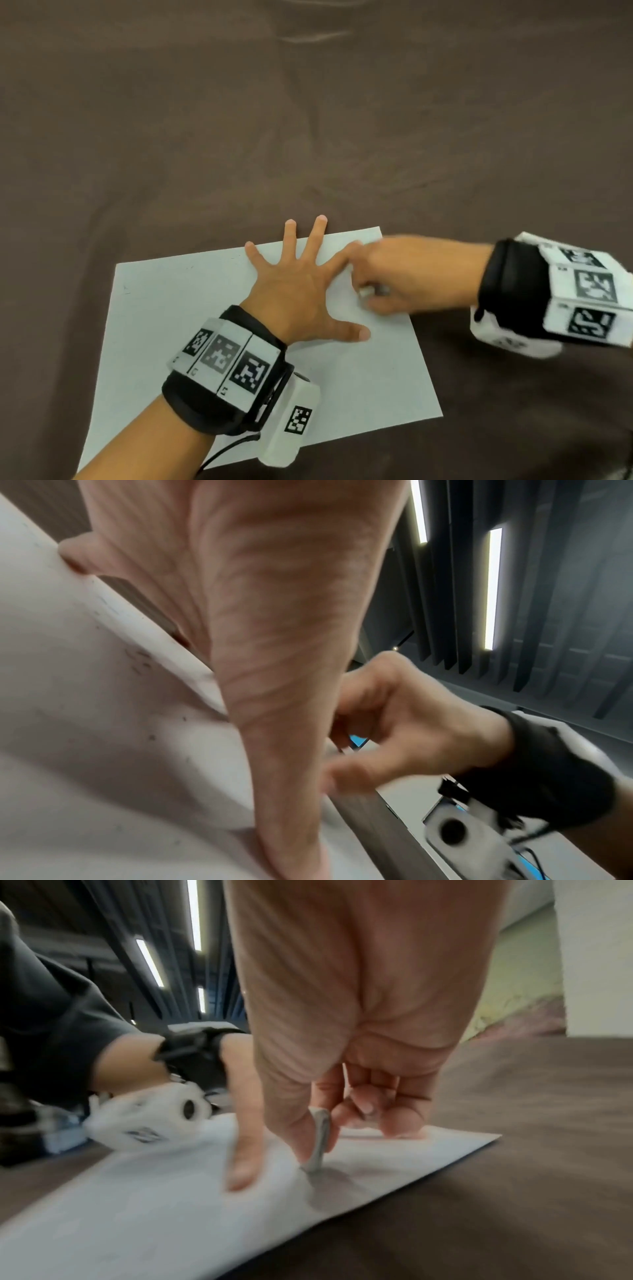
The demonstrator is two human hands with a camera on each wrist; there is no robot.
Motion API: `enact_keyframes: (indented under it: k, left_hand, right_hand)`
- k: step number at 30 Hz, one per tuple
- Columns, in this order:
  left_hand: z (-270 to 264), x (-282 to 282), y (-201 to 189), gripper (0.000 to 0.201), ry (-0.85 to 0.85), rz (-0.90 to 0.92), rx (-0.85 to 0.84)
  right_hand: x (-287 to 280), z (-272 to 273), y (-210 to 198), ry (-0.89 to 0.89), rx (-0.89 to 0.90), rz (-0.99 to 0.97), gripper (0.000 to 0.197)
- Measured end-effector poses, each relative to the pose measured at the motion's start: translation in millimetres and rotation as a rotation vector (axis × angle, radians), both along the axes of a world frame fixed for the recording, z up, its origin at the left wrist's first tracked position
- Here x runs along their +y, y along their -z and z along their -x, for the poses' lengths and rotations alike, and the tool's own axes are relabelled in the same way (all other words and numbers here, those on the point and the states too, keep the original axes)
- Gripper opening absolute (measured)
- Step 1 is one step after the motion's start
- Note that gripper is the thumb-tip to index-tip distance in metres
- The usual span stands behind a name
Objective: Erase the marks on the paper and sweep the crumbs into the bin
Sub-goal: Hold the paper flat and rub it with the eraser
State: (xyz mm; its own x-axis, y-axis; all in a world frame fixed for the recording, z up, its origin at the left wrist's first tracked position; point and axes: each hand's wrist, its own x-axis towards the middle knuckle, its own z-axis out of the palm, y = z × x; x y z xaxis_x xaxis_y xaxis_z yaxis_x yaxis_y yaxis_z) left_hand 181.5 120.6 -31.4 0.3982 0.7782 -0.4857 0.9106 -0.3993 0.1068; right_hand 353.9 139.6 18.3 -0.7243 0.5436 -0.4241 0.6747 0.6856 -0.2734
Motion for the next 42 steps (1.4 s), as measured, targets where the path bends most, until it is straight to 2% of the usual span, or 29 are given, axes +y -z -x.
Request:
enact_keyframes:
  k: [2, 4, 7, 9, 12, 14, 18, 22, 24, 27, 29, 32, 34, 38, 42]
  left_hand:
    - [-1.0, 0.5, -0.7, 0.116, -0.005, 0.014, 0.008]
    - [-1.6, 0.6, 0.1, 0.116, -0.004, 0.013, 0.013]
    - [-1.2, -0.8, 0.4, 0.116, 0.005, 0.001, 0.013]
    - [-0.9, -0.7, 0.7, 0.116, 0.007, -0.006, 0.016]
    - [-1.1, 0.5, -0.8, 0.117, 0.001, 0.011, 0.019]
    - [-1.7, 0.2, -1.1, 0.117, 0.0, 0.014, 0.017]
    - [-1.7, -1.3, -0.3, 0.116, 0.011, -0.003, 0.022]
    - [-1.3, -0.2, 0.5, 0.116, 0.003, 0.007, 0.009]
    - [-1.6, -0.1, 1.2, 0.117, 0.0, 0.006, 0.013]
    - [-2.0, -1.4, 1.0, 0.116, 0.007, -0.011, 0.014]
    - [-1.7, -1.5, 1.6, 0.116, 0.013, -0.02, 0.021]
    - [-1.4, -0.5, 2.3, 0.12, 0.005, -0.004, 0.017]
    - [-1.5, -0.7, 3.5, 0.122, -0.002, 0.0, 0.012]
    - [-2.4, -2.0, 2.8, 0.121, 0.012, -0.013, 0.028]
    - [-2.3, -0.2, 2.3, 0.123, 0.002, 0.0, 0.007]
  right_hand:
    - [21.4, -3.2, -2.2, 0.099, 0.011, -0.109, 0.013]
    - [24.9, -6.5, 1.4, 0.105, -0.004, -0.145, 0.012]
    - [-4.8, -3.4, 3.0, -0.029, -0.046, 0.003, 0.015]
    - [-7.3, -1.2, 1.6, -0.035, -0.05, 0.046, 0.016]
    - [22.7, -4.3, -1.7, 0.104, -0.015, -0.105, 0.014]
    - [22.9, -7.6, 1.5, 0.105, -0.011, -0.118, 0.014]
    - [-15.6, -3.2, 0.3, -0.034, -0.054, 0.107, 0.015]
    - [22.0, -3.9, -1.2, 0.085, 0.013, -0.099, 0.016]
    - [28.6, -7.6, 1.7, 0.112, 0.018, -0.125, 0.014]
    - [-1.9, -5.2, 0.7, 0.003, -0.033, 0.013, 0.013]
    - [-11.1, -5.0, -1.6, -0.007, -0.051, 0.1, 0.014]
    - [14.1, -8.4, -3.1, 0.107, 0.014, -0.056, 0.015]
    - [18.2, -11.9, -1.1, 0.132, 0.026, -0.093, 0.013]
    - [-10.7, -6.2, -2.3, -0.007, -0.061, 0.09, 0.014]
    - [19.2, -6.0, -5.6, 0.099, -0.003, -0.073, 0.015]
